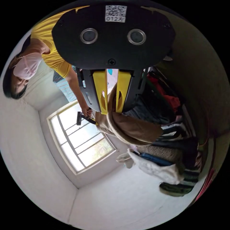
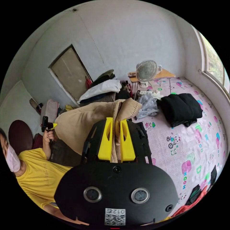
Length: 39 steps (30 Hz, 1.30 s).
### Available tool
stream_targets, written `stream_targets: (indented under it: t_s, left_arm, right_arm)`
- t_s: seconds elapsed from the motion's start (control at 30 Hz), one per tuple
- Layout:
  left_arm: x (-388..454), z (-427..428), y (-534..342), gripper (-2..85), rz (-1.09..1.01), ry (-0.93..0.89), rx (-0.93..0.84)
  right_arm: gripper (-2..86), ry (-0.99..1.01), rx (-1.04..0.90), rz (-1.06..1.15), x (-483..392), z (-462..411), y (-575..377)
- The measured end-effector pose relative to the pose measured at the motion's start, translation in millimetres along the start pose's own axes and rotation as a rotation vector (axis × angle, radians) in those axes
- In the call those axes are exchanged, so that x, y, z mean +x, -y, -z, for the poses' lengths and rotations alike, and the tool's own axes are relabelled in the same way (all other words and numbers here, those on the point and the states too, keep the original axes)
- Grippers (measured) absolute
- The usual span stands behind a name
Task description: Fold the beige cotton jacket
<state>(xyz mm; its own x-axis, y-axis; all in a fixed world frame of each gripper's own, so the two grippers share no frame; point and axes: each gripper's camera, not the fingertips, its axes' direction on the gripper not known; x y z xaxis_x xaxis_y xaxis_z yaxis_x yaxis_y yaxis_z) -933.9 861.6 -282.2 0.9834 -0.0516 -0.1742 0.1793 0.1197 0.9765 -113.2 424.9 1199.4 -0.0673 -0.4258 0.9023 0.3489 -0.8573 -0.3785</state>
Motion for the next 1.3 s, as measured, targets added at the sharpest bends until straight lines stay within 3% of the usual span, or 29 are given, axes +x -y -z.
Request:
stream_targets:
  t_s: [0.17,0.23,0.5,0.7,0.77,0.93,1.1,1.3]
  left_arm:
    - [-140,-28,-15,5.6,0.382,-0.009,-0.156]
    - [-150,-20,-17,5.7,0.389,-0.096,-0.120]
    - [-73,17,9,5.7,0.196,-0.087,-0.122]
    - [-125,-7,-27,5.3,0.414,-0.140,-0.202]
    - [-149,-14,-47,5.1,0.486,-0.235,-0.187]
    - [-140,-10,-52,4.4,0.408,-0.284,-0.147]
    - [-105,31,-46,3.4,0.215,-0.040,-0.042]
    - [-76,75,-36,1.8,0.148,0.179,0.214]
  right_arm:
    - [0.8,-0.144,-0.277,-0.045,47,-227,35]
    - [0.8,-0.235,-0.340,0.008,48,-279,32]
    - [1.9,-0.140,-0.317,0.173,50,-309,66]
    - [4.5,-0.127,-0.415,0.019,120,-411,48]
    - [5.9,-0.119,-0.392,0.010,129,-444,25]
    - [6.4,-0.042,-0.243,-0.104,156,-427,4]
    - [3.1,-0.108,-0.036,-0.099,143,-365,-22]
    - [1.7,0.057,0.051,0.099,70,-347,-42]
